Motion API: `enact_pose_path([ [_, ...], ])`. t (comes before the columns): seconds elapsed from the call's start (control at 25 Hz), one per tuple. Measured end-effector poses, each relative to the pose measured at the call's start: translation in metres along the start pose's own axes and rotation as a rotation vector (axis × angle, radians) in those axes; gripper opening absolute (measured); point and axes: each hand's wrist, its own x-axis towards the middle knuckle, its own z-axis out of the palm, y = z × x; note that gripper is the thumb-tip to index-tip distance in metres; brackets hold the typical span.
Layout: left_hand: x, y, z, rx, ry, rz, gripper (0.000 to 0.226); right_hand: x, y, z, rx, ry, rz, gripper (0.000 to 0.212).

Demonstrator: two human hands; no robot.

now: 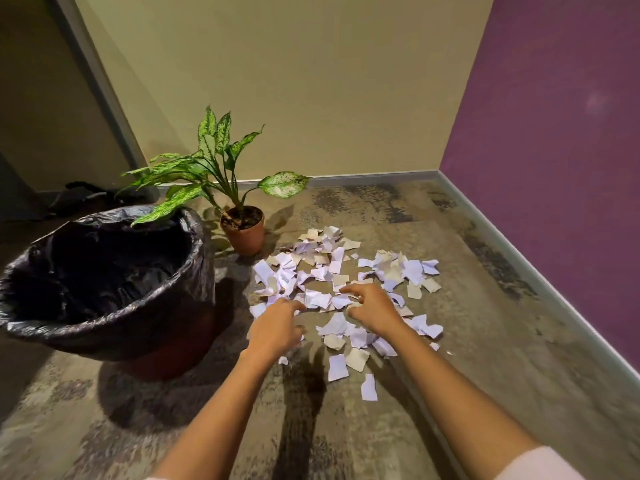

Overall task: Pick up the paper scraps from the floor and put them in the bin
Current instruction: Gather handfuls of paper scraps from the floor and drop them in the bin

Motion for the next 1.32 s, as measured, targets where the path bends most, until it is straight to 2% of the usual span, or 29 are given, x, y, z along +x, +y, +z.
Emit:
enact_pose_path([
  [0.16, -0.005, 0.010, 0.042, -0.004, -0.124, -0.028, 0.049, -0.020, 0.052, 0.005, -0.077, -0.034, 0.133, 0.049],
  [0.28, -0.007, 0.021, 0.067, 0.013, -0.180, -0.030, 0.052, -0.038, 0.075, 0.015, -0.093, -0.081, 0.147, 0.045],
  [0.44, -0.011, 0.029, 0.092, 0.020, -0.164, -0.021, 0.056, -0.057, 0.097, 0.041, -0.200, -0.164, 0.174, 0.051],
  [0.64, -0.013, 0.030, 0.107, 0.043, -0.118, -0.023, 0.078, -0.069, 0.113, 0.070, -0.433, -0.211, 0.065, 0.050],
  [0.76, -0.012, 0.029, 0.114, 0.040, -0.115, -0.050, 0.090, -0.065, 0.121, 0.075, -0.481, -0.178, 0.014, 0.041],
  [0.88, -0.006, 0.030, 0.121, 0.022, -0.147, -0.078, 0.091, -0.055, 0.126, 0.073, -0.493, -0.152, -0.035, 0.025],
  [0.96, -0.001, 0.031, 0.124, 0.035, -0.186, -0.085, 0.094, -0.047, 0.131, 0.068, -0.475, -0.101, -0.053, 0.022],
  [1.16, 0.018, 0.032, 0.126, 0.085, -0.189, -0.056, 0.089, -0.021, 0.141, 0.040, -0.345, 0.138, -0.042, 0.036],
  [1.24, 0.025, 0.032, 0.127, 0.077, -0.172, -0.049, 0.091, -0.010, 0.146, 0.025, -0.385, 0.199, -0.004, 0.046],
  [1.32, 0.031, 0.031, 0.128, 0.065, -0.146, -0.041, 0.098, -0.002, 0.154, 0.010, -0.460, 0.259, 0.112, 0.061],
])
